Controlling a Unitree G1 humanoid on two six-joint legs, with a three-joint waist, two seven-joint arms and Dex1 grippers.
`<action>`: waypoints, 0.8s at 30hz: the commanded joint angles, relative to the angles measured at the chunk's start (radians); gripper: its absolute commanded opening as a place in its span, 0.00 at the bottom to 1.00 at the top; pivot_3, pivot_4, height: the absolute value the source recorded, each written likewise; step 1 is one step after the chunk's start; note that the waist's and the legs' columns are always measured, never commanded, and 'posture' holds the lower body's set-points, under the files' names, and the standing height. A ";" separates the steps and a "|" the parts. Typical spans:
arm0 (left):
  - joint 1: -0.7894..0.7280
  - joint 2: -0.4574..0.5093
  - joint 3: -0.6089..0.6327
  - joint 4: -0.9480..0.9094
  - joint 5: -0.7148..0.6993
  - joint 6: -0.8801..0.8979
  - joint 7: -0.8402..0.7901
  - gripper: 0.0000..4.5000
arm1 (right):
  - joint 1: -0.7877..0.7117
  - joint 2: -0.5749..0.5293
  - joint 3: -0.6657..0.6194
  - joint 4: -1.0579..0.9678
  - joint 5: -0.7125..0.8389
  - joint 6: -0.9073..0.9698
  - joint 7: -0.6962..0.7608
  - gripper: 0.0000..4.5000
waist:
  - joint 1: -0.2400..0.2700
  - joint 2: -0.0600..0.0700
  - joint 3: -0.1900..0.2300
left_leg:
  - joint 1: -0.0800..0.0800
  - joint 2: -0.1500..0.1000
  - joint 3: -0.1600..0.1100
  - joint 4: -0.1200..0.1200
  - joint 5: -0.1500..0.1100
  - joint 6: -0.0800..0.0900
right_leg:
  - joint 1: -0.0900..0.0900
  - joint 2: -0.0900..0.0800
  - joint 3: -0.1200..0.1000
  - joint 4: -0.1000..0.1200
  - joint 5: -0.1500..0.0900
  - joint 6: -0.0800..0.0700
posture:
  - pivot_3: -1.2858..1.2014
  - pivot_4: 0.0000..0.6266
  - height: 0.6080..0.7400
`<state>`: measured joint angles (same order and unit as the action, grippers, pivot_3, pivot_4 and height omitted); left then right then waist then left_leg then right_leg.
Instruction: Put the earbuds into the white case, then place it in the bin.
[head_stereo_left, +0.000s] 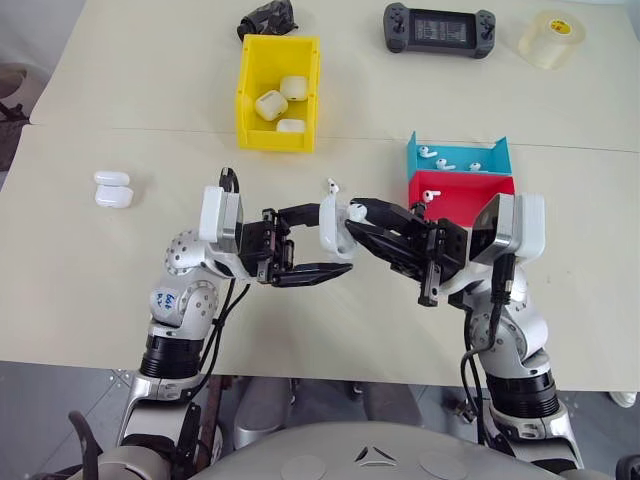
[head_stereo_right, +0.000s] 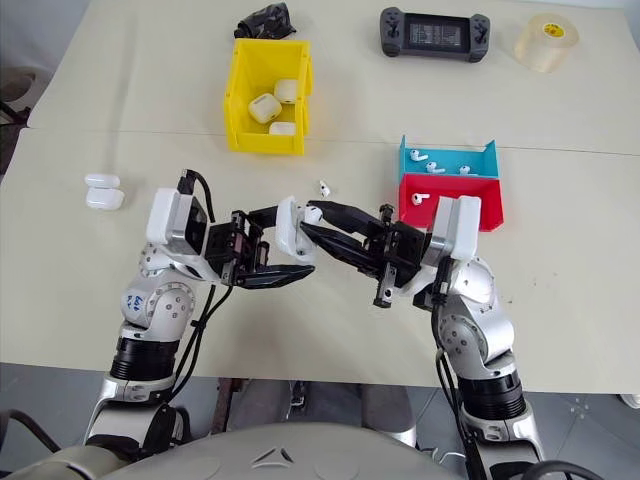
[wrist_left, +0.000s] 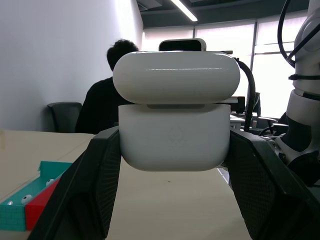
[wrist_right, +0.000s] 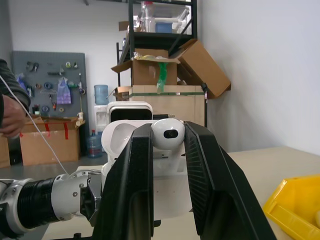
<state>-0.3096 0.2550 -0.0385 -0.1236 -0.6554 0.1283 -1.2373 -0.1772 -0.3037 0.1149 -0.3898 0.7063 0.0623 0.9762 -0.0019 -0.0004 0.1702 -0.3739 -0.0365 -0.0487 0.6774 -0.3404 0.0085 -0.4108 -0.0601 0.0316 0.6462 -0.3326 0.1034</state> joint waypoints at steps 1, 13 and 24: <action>-0.030 -0.014 0.004 -0.030 -0.021 -0.030 -0.003 0.62 | -0.004 -0.015 0.034 0.002 -0.031 0.052 -0.013 0.11 | 0.000 0.000 0.000 | 0.000 0.000 0.000 0.000 0.000 0.000 | 0.000 0.000 0.000 0.000 0.000 0.000 | 0.52 0.24 1.00; -0.038 -0.041 0.015 -0.030 -0.022 -0.049 0.025 0.62 | -0.034 -0.084 0.007 -0.011 0.001 0.157 -0.017 0.11 | 0.000 0.000 0.000 | 0.000 0.000 0.000 0.000 0.000 0.000 | 0.000 0.000 0.000 0.000 0.000 0.000 | 0.52 0.24 1.00; -0.045 -0.053 0.034 -0.028 -0.012 -0.061 0.039 0.62 | -0.070 -0.158 -0.030 -0.017 0.099 0.288 -0.012 0.19 | 0.000 0.000 0.000 | 0.000 0.000 0.000 0.000 0.000 0.000 | 0.000 0.000 0.000 0.000 0.000 0.000 | 0.52 0.24 1.00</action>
<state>-0.3108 0.2194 -0.0398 -0.1042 -0.6315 0.1158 -1.2233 -0.2667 -0.4366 0.0705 -0.4057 0.7995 0.2922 0.9474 -0.0018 -0.0005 0.1703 -0.3740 -0.0365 -0.0486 0.6773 -0.3405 0.0086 -0.4106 -0.0603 0.0317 0.6458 -0.3326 0.1034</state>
